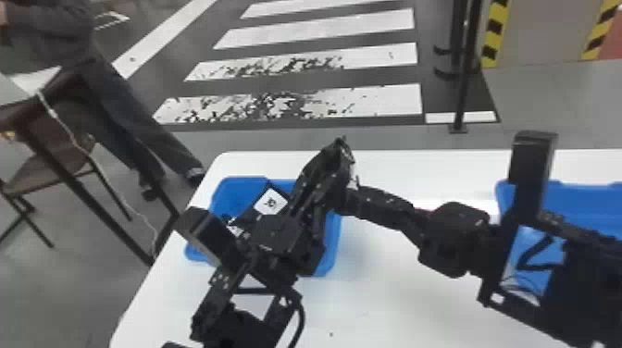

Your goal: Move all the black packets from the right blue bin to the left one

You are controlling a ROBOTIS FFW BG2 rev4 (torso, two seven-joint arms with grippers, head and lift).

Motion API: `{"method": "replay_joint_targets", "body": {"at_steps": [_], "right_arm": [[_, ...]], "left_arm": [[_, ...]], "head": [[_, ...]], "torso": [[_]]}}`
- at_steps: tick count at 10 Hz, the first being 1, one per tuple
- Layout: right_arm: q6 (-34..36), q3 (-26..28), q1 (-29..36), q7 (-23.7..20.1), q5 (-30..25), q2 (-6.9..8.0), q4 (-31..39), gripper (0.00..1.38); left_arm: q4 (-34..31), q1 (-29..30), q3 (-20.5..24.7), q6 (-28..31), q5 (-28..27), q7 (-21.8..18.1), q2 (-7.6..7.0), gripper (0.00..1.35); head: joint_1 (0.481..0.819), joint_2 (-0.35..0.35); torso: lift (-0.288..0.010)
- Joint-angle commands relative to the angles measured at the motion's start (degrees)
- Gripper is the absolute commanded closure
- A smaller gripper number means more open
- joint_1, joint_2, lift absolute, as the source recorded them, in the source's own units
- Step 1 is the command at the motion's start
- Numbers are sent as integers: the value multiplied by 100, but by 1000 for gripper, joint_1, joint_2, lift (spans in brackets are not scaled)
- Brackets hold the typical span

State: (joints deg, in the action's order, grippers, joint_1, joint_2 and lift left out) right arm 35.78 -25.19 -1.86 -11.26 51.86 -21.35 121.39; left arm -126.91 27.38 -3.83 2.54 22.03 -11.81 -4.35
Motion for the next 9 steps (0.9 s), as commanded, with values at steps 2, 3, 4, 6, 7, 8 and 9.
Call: {"method": "replay_joint_targets", "body": {"at_steps": [2, 3, 4, 6, 7, 8, 9], "right_arm": [[-147, -29, -40, -8, 138, 8, -165, 1185], [-484, -97, -237, -333, 389, 70, -700, 1038], [-695, -63, -363, -658, 447, 131, -1108, 585], [-737, 542, 31, -878, 435, 272, -1079, 61], [-794, 748, 157, -887, 447, 298, -1079, 142], [-850, 897, 213, -896, 447, 298, -1051, 165], [-878, 1057, 228, -896, 447, 307, -1037, 163]], "left_arm": [[-29, 32, -52, -212, -9, 117, 4, 1211], [-29, -39, -74, -282, -43, 187, -5, 1211], [13, -208, -6, -395, -295, 354, -13, 1211], [1152, -1122, 520, -831, -1277, 671, -13, 1211], [1771, -1487, 920, -1028, -1803, 847, 39, 1211], [2207, -1712, 1388, -1070, -2431, 996, 110, 1211], [2685, -1853, 1754, -1126, -2843, 1040, 154, 1211]], "head": [[695, 279], [695, 280], [695, 284], [671, 286], [661, 287], [647, 300], [638, 327]], "torso": [[-140], [-140], [-140], [-140], [-140], [-140], [-140]]}}
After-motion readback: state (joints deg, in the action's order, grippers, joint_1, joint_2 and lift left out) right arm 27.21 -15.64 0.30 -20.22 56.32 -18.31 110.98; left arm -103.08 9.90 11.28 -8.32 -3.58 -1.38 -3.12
